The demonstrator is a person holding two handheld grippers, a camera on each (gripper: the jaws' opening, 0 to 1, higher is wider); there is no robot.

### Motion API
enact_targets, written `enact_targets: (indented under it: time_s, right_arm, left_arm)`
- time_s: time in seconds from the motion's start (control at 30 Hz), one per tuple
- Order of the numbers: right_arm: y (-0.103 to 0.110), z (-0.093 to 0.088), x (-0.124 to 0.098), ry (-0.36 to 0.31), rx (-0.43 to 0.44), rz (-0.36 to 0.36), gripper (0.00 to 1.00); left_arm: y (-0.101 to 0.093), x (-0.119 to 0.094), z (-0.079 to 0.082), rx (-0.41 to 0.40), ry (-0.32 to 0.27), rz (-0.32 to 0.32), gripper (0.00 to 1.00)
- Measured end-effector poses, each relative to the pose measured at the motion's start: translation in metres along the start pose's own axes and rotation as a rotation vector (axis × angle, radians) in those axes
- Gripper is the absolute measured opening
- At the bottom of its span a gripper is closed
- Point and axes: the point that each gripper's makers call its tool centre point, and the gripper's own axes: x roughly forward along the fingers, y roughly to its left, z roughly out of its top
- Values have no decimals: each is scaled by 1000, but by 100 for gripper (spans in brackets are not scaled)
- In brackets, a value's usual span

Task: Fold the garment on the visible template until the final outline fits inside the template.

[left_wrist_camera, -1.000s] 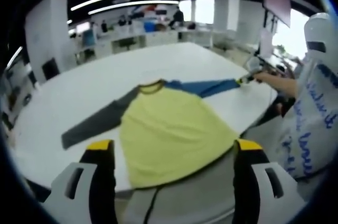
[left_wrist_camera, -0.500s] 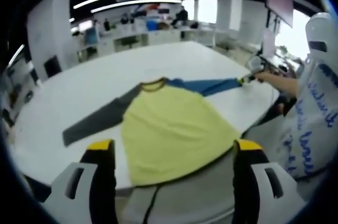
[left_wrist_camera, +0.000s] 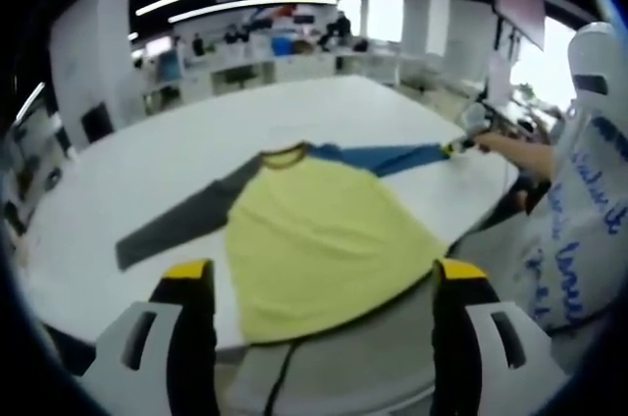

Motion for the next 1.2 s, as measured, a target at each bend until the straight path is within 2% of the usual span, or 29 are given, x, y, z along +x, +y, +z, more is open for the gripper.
enact_targets:
  time_s: [0.23,0.57,1.2]
  right_arm:
    - [1,0,0,0,6,-2,12]
    - [9,1,2,13,-6,15,3]
    - [11,6,-10,39,-32,17,2]
  left_arm:
    - [-1,0,1,4,-1,0,87]
    - [-1,-1,0,0,-2,0,86]
    - [4,-2,0,-2,-11,-4,88]
